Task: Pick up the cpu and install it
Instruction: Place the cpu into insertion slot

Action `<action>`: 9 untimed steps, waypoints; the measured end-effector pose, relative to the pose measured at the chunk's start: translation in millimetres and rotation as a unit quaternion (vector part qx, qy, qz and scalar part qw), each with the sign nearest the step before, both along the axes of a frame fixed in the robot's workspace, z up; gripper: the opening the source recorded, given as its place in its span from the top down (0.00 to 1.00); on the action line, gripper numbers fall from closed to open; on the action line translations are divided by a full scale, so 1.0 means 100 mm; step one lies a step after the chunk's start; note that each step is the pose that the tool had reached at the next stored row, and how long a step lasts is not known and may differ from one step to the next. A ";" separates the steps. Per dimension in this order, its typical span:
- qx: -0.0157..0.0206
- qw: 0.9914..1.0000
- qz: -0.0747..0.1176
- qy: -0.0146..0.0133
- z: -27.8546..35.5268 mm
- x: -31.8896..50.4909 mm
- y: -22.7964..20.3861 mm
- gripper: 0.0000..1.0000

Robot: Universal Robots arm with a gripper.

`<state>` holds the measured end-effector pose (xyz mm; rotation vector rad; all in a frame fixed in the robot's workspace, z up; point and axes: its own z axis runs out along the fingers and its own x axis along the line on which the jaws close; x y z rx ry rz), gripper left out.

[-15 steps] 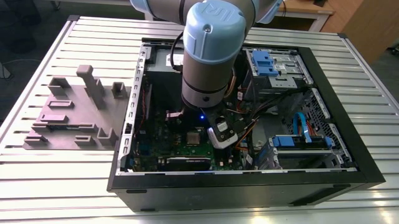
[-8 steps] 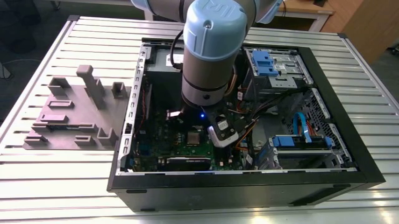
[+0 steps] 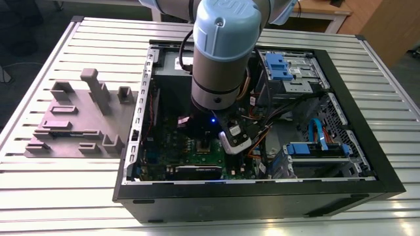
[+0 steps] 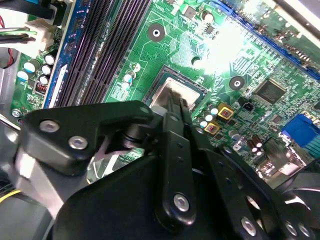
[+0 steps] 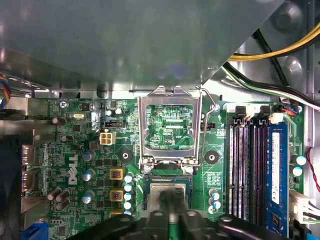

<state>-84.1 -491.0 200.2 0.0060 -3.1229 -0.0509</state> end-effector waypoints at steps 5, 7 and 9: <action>0.000 1.000 0.000 0.000 0.002 0.000 0.000 0.90; 0.000 1.000 0.000 0.000 0.002 0.000 0.000 0.90; 0.000 1.000 0.000 0.000 0.002 0.000 -0.001 0.90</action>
